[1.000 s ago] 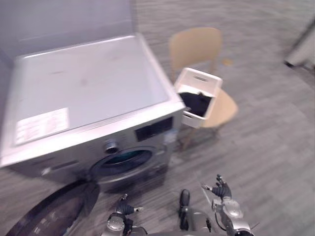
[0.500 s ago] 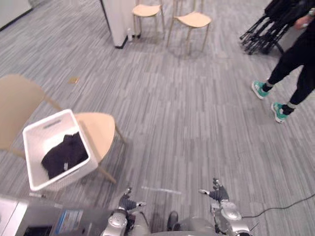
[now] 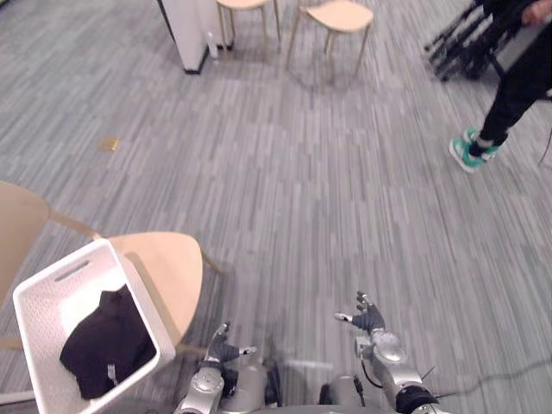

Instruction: Pick up the laundry basket with both hands and put the clothes into the washing machine.

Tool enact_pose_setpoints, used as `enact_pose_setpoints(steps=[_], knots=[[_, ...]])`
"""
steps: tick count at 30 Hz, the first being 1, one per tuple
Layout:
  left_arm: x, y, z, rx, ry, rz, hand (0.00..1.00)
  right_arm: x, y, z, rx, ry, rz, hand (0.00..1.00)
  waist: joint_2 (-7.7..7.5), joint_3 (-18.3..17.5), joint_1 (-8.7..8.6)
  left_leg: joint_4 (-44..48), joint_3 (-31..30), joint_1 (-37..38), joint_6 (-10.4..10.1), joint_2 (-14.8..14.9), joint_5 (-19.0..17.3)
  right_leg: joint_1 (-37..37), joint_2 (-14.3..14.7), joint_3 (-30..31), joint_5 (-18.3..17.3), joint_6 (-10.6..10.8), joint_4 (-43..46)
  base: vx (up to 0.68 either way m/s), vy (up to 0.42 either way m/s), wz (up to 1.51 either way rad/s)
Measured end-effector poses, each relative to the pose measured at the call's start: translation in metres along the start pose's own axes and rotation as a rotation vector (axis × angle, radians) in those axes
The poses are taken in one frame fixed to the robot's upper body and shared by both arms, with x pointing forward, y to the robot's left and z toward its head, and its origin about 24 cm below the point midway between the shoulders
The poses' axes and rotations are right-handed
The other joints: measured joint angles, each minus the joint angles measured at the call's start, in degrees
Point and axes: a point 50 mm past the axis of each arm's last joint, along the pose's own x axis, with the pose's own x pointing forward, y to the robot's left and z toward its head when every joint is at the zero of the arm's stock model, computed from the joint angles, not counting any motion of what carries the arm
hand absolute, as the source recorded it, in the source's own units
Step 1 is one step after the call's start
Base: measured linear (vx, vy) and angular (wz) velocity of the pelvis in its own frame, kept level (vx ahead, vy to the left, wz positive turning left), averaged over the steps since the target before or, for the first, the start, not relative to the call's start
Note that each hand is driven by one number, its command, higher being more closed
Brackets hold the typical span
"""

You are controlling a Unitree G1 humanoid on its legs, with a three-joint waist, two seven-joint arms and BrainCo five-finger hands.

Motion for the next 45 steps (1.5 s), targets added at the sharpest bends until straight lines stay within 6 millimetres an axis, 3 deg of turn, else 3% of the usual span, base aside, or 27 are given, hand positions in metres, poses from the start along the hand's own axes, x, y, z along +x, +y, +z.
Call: enact_pose_setpoints(steps=[1,3,4,5,6,7,8,10,11,14,15,16,17,19,22,24,26,27,28,29,31,34,35,36,38,42,45], knots=[[0.002,0.0,0.005,0.0,-0.01,0.007,0.0,0.001,-0.002,0.001,-0.013,-0.006,0.004,0.0,1.02,0.14,-0.14,-0.51,-4.61,0.46,-0.09,0.51,0.05,-1.91,2.53,1.56,-1.22,-0.13,-7.66,0.37,-0.067,1.71],[0.005,-0.004,0.014,0.005,-0.03,0.001,0.0,0.001,-0.008,0.007,-0.022,-0.034,-0.007,0.0,1.82,-0.06,-0.45,-0.15,-12.66,-0.32,-0.13,1.11,0.07,-6.36,8.04,11.52,-0.56,0.76,-18.15,0.48,-0.162,1.95],[0.008,-0.008,0.024,0.022,-0.057,-0.014,0.0,0.002,-0.013,0.01,-0.015,-0.048,-0.023,0.0,1.97,-0.01,-0.81,1.23,-17.68,-1.18,-0.98,0.71,0.2,-8.02,10.37,20.32,3.11,2.44,-26.47,0.51,-0.267,2.42],[0.009,-0.011,0.03,0.026,-0.068,-0.026,0.0,-0.001,-0.017,0.005,-0.006,-0.035,-0.048,0.0,1.17,-0.27,-0.66,4.17,-22.2,-1.95,-4.32,-0.84,-0.42,-6.04,9.22,25.36,11.0,3.59,-38.25,0.45,-0.267,2.56],[0.01,-0.012,0.033,0.022,-0.077,-0.026,0.0,-0.004,-0.016,0.0,0.004,-0.026,-0.052,0.0,0.13,-0.41,-0.38,6.04,-23.77,-1.81,-6.27,-2.04,-1.72,-4.34,7.41,25.58,17.88,3.91,-43.79,0.47,-0.319,2.29],[0.01,-0.022,0.038,-0.024,-0.081,-0.035,0.0,-0.004,-0.026,0.0,-0.004,-0.025,-0.076,0.0,2.83,0.07,1.16,10.33,-25.04,-2.67,-10.11,-0.1,-4.45,-2.56,7.76,20.61,22.01,2.79,-43.83,0.48,-0.394,1.86],[0.008,-0.03,0.043,-0.057,-0.093,-0.042,0.0,-0.003,-0.028,0.007,0.002,-0.053,-0.089,0.0,3.75,-0.7,2.54,11.37,-22.33,-6.1,-13.79,2.12,-2.58,-1.66,7.22,16.38,20.57,1.88,-43.78,0.37,-0.322,1.75],[0.007,-0.034,0.045,-0.07,-0.101,-0.047,0.0,-0.002,-0.027,0.016,0.007,-0.089,-0.091,0.0,4.06,-0.85,2.28,10.65,-19.78,-8.41,-14.62,4.3,-2.0,1.67,6.06,10.13,19.49,0.71,-45.12,0.23,-0.244,1.84],[0.008,-0.034,0.044,-0.069,-0.095,-0.048,0.0,-0.001,-0.027,0.022,0.009,-0.121,-0.096,0.0,3.45,-0.6,2.54,8.7,-14.18,-9.95,-15.09,6.37,-1.5,4.64,5.4,5.25,19.22,0.38,-46.36,0.22,-0.256,2.3],[0.006,-0.036,0.04,0.009,-0.103,-0.071,0.0,-0.003,-0.038,0.024,0.016,-0.143,-0.133,0.0,2.13,-1.46,2.08,3.97,10.85,-12.35,-10.13,12.2,2.37,9.27,2.42,-6.03,15.05,1.3,-46.54,0.11,-0.093,2.0],[0.004,-0.039,0.037,0.023,-0.099,-0.083,0.0,-0.004,-0.044,0.023,0.013,-0.139,-0.155,0.0,2.79,-2.07,2.04,3.0,19.86,-12.28,-8.39,14.15,3.58,10.25,1.62,-9.35,14.07,2.15,-46.24,0.11,0.038,1.61],[0.004,-0.04,0.036,0.033,-0.098,-0.087,0.0,-0.004,-0.046,0.022,0.02,-0.136,-0.167,0.0,2.99,-2.24,2.13,2.67,22.26,-12.34,-8.46,14.57,4.76,10.53,0.89,-10.71,13.69,2.7,-45.8,0.12,0.148,1.34],[0.003,-0.038,0.032,0.053,-0.092,-0.085,0.0,-0.004,-0.046,0.022,0.027,-0.135,-0.174,0.0,2.14,-2.55,2.15,2.35,27.21,-13.11,-7.52,13.77,6.46,11.15,-1.36,-13.18,12.88,3.84,-44.94,0.11,0.217,1.11],[0.003,-0.033,0.028,0.089,-0.088,-0.08,0.0,-0.007,-0.042,0.014,0.056,-0.114,-0.179,0.0,0.23,-3.05,0.9,1.95,29.8,-13.76,-5.99,11.39,7.33,12.48,-3.47,-17.22,11.8,5.36,-44.54,0.14,0.252,1.46],[0.004,-0.011,0.015,0.129,-0.059,-0.035,0.0,-0.007,-0.025,0.015,0.093,-0.117,-0.149,0.0,-2.03,-3.57,1.07,0.03,25.97,-13.45,-5.05,7.51,7.87,15.56,-4.68,-17.79,11.78,5.41,-46.52,0.09,0.139,0.91],[0.003,-0.005,0.01,0.13,-0.045,-0.021,0.0,-0.006,-0.025,0.025,0.085,-0.158,-0.15,0.0,-2.02,-3.54,1.2,-0.99,24.86,-12.03,-4.67,5.82,7.66,16.24,-6.49,-17.77,11.7,5.84,-43.48,0.06,0.086,0.47],[0.0,-0.007,0.005,0.126,-0.033,-0.025,0.0,-0.006,-0.028,0.041,0.045,-0.227,-0.163,0.0,-0.84,-3.27,0.82,-2.88,22.84,-9.06,-3.72,4.73,6.19,11.73,-11.61,-14.92,11.02,5.69,-26.46,0.02,0.11,0.31],[0.0,-0.007,0.004,0.128,-0.034,-0.027,0.0,-0.007,-0.028,0.045,0.034,-0.248,-0.161,0.0,-1.1,-3.1,0.7,-3.21,22.07,-8.27,-3.85,4.09,5.47,9.37,-13.29,-12.71,10.89,3.71,-20.35,0.01,0.108,0.51],[0.0,-0.007,0.004,0.136,-0.034,-0.03,0.0,-0.01,-0.025,0.053,0.006,-0.289,-0.149,0.0,-2.12,-2.73,-0.12,-3.33,20.18,-7.31,-3.98,3.0,5.08,4.6,-13.86,-4.9,9.26,-0.24,-11.31,0.01,0.062,0.82],[0.001,0.0,0.001,0.148,-0.024,-0.018,0.0,-0.013,-0.022,0.061,-0.024,-0.334,-0.134,0.0,-2.44,-2.43,-1.15,-3.47,17.9,-6.86,-4.06,2.57,4.91,1.71,-10.74,2.44,6.19,1.38,-8.57,0.03,0.036,0.94],[0.001,0.001,0.002,0.146,-0.028,-0.013,0.0,-0.02,-0.021,0.076,-0.08,-0.421,-0.123,0.0,-2.91,-2.54,-1.44,-3.65,15.13,-6.66,-4.22,2.02,5.01,-0.8,-5.64,9.91,3.38,3.94,-11.92,0.11,-0.035,0.99],[0.0,0.003,0.0,0.127,-0.022,-0.004,0.0,-0.029,-0.026,0.101,-0.166,-0.549,-0.136,0.0,-3.54,-2.83,-1.58,-2.64,11.52,-7.24,-4.35,0.75,5.78,-0.7,-0.85,17.04,3.48,5.19,-24.9,0.13,-0.095,0.93],[0.001,0.008,-0.001,0.135,-0.022,0.005,0.0,-0.033,-0.028,0.11,-0.206,-0.593,-0.145,0.0,-4.15,-2.91,-1.89,-1.69,9.48,-8.04,-4.51,-0.44,5.67,-0.64,-1.08,16.67,6.36,4.95,-29.4,0.19,-0.16,0.93],[0.001,0.005,0.001,0.127,-0.032,0.0,0.0,-0.035,-0.031,0.115,-0.257,-0.619,-0.15,0.0,-2.65,-2.84,-2.04,-1.54,7.68,-8.41,-4.91,0.15,5.81,0.6,-0.53,15.18,7.05,4.55,-31.26,0.17,-0.137,0.75],[0.0,0.006,-0.001,0.097,-0.031,0.012,0.0,-0.034,-0.026,0.123,-0.32,-0.648,-0.121,0.0,-1.52,-3.05,-0.62,-2.92,7.42,-8.96,-5.96,1.58,6.17,1.13,1.14,14.76,8.53,3.69,-34.31,0.13,-0.099,0.03],[-0.001,0.01,-0.005,0.068,-0.013,0.03,0.0,-0.032,-0.013,0.129,-0.415,-0.671,-0.019,0.0,-1.43,-3.12,-0.6,-5.51,5.87,-8.77,-7.34,3.06,7.06,3.52,3.04,12.59,10.38,3.02,-39.8,0.13,-0.111,0.1],[-0.001,0.011,-0.004,0.063,-0.013,0.034,0.0,-0.015,-0.007,0.13,-0.526,-0.627,0.06,0.0,-1.29,-3.04,-0.46,-6.23,3.22,-9.8,-8.26,2.84,7.7,4.58,2.98,9.67,10.72,2.63,-41.91,0.09,-0.046,0.41]])
